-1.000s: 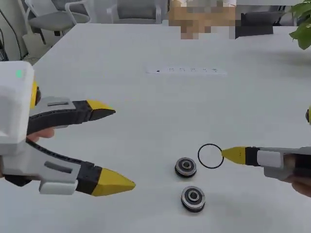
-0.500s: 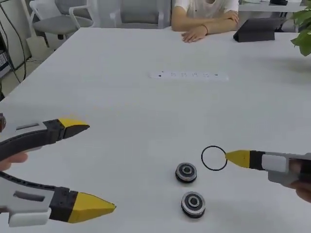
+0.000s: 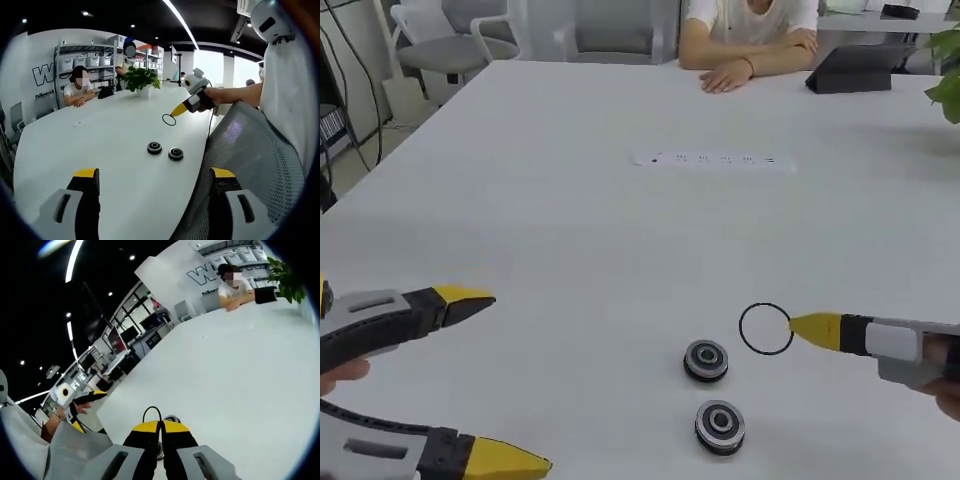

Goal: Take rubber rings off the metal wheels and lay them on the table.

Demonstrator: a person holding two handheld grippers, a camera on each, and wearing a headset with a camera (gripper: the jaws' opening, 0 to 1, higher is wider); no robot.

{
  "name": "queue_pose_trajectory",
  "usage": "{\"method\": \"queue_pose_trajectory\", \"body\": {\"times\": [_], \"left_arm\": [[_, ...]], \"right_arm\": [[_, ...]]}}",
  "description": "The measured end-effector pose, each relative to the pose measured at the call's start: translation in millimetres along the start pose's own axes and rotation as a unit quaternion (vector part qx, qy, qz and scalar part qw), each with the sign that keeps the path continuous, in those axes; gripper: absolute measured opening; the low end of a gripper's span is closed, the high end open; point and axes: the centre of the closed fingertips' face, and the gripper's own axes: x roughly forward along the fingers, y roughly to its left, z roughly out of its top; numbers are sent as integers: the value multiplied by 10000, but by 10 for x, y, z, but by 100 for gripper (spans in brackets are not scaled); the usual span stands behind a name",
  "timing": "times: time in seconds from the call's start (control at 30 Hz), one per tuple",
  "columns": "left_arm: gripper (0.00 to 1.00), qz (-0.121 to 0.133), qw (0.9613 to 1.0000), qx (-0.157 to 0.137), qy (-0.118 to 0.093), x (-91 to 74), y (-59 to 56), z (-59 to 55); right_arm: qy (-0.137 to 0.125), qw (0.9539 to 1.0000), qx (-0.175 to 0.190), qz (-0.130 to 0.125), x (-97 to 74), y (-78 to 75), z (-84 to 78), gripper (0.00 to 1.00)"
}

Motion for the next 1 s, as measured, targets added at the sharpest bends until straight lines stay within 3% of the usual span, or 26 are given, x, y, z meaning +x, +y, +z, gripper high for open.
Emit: {"method": "queue_pose_trajectory", "body": {"times": [0.3, 0.67, 1.0], "left_arm": [[89, -7, 9997, -229, 59, 58, -75, -126], [89, -123, 9992, -367, 56, 125, -190, -185], [89, -63, 9992, -386, 78, 118, -184, -208]], "right_arm": [[-60, 10000, -42, -16, -12, 4, 34, 0], [-78, 9999, -102, -4, -13, 40, 54, 0], [-52, 9995, -297, 42, 9, 144, 89, 0]]}}
